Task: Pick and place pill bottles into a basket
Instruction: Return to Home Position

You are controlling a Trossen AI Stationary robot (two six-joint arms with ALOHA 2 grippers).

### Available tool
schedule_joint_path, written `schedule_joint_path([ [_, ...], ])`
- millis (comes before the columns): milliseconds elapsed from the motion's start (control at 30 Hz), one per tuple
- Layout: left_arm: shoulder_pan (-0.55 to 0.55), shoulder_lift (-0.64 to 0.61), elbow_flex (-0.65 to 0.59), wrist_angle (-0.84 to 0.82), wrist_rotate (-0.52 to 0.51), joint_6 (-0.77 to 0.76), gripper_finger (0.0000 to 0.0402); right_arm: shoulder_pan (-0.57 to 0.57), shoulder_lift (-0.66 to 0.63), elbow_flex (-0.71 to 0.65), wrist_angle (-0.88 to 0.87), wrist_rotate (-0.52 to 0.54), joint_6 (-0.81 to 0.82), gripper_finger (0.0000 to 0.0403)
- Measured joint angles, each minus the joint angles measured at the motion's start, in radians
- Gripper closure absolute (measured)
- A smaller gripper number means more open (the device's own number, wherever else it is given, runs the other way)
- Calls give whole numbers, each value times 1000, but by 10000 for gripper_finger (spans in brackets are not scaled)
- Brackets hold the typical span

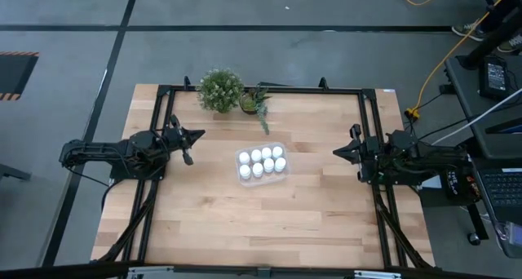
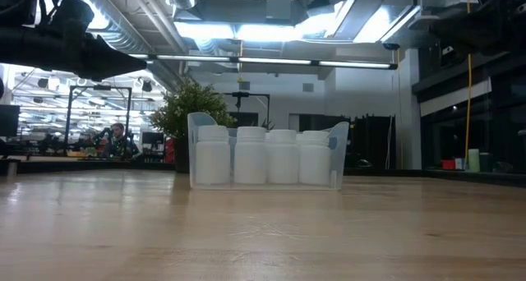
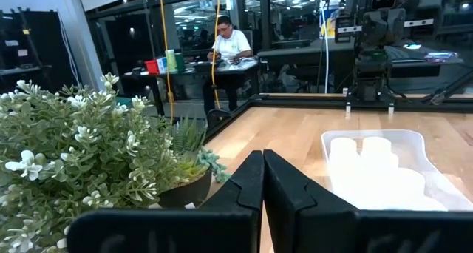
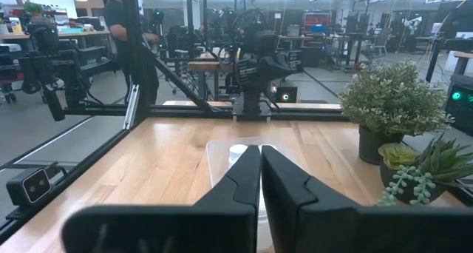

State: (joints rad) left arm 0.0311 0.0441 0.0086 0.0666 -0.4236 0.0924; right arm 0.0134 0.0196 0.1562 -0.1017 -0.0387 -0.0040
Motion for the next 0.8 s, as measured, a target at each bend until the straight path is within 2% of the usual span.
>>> schedule_joint_path([
  [600, 0, 0, 0, 0, 3, 0, 395, 1, 0, 0, 0, 0, 0, 383],
  [800, 0, 0, 0, 0, 3, 0, 393, 46, -19, 0, -11, 1, -7, 383],
])
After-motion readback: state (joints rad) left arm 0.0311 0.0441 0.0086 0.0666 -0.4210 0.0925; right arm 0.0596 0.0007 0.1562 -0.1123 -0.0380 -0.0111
